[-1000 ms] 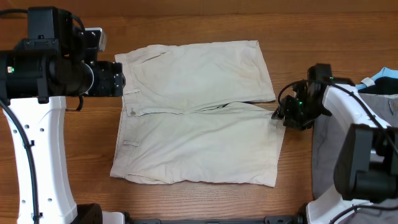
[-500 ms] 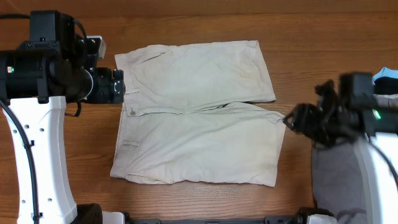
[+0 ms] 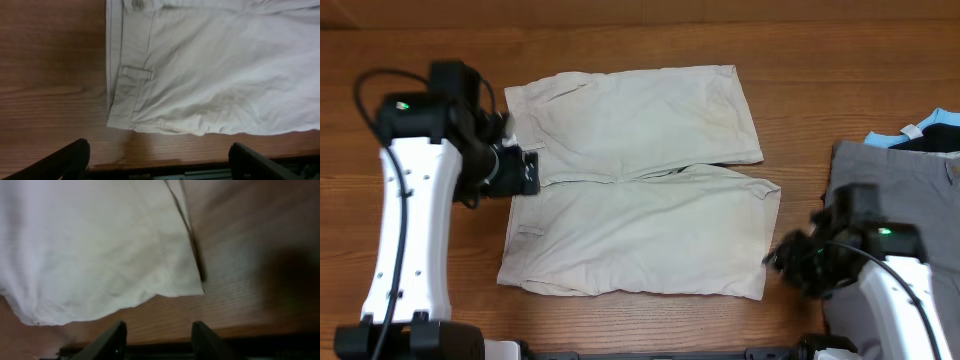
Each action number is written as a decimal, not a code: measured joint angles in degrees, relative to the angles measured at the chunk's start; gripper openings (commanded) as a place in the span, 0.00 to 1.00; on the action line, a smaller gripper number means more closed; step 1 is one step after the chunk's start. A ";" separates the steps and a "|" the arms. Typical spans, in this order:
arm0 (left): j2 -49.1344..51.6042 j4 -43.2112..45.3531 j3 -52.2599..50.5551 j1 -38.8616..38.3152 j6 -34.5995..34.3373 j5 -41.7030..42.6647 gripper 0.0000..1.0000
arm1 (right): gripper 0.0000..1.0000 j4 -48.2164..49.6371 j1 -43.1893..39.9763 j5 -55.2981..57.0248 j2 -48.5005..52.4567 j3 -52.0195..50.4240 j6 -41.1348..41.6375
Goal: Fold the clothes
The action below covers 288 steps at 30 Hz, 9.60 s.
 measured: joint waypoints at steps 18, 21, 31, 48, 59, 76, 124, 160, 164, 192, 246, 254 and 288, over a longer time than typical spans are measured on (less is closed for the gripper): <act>0.20 11.41 -21.77 7.30 -2.80 1.03 0.95 | 0.37 14.01 0.04 -1.44 5.27 -14.95 7.19; 0.20 11.69 -21.79 9.09 -3.21 1.05 0.95 | 0.37 15.19 0.04 -1.92 5.27 -16.15 8.59; 0.20 12.85 -21.79 10.08 -3.41 1.22 0.95 | 0.45 19.67 0.04 -5.11 5.27 -16.37 10.01; 0.20 12.85 -21.84 10.08 -3.39 1.73 0.93 | 0.04 13.60 0.07 -0.66 4.79 -12.59 10.36; 0.20 11.39 -23.43 13.22 -3.34 3.93 0.95 | 0.04 -0.15 0.07 -0.35 -3.21 10.69 5.03; 0.20 22.84 -37.79 14.16 -3.37 11.02 0.96 | 0.04 -0.52 0.07 -0.35 -3.26 12.24 3.56; 0.20 26.71 -39.21 13.73 -18.60 14.82 0.04 | 0.04 5.46 0.07 -0.35 -3.26 12.24 3.54; -18.82 3.23 3.06 15.72 -8.09 3.39 0.04 | 0.04 -14.64 0.61 0.76 5.73 55.12 0.22; -15.28 6.67 1.79 15.61 -8.26 3.39 0.04 | 0.04 -9.40 1.09 -0.28 16.37 55.10 -0.31; 7.10 37.79 -9.35 14.82 -8.28 1.29 0.06 | 0.04 21.70 8.04 -0.50 44.00 55.10 -2.40; 10.62 32.28 -23.21 9.35 -3.39 -2.21 0.08 | 0.65 14.32 5.33 1.57 41.59 23.58 -10.32; 10.62 32.33 -23.21 9.33 -3.56 -1.99 0.11 | 0.54 21.57 6.08 -4.92 41.35 21.20 -8.22; 10.62 33.14 -23.23 9.35 -3.15 0.81 0.27 | 0.04 15.50 1.49 3.67 40.06 20.70 -2.62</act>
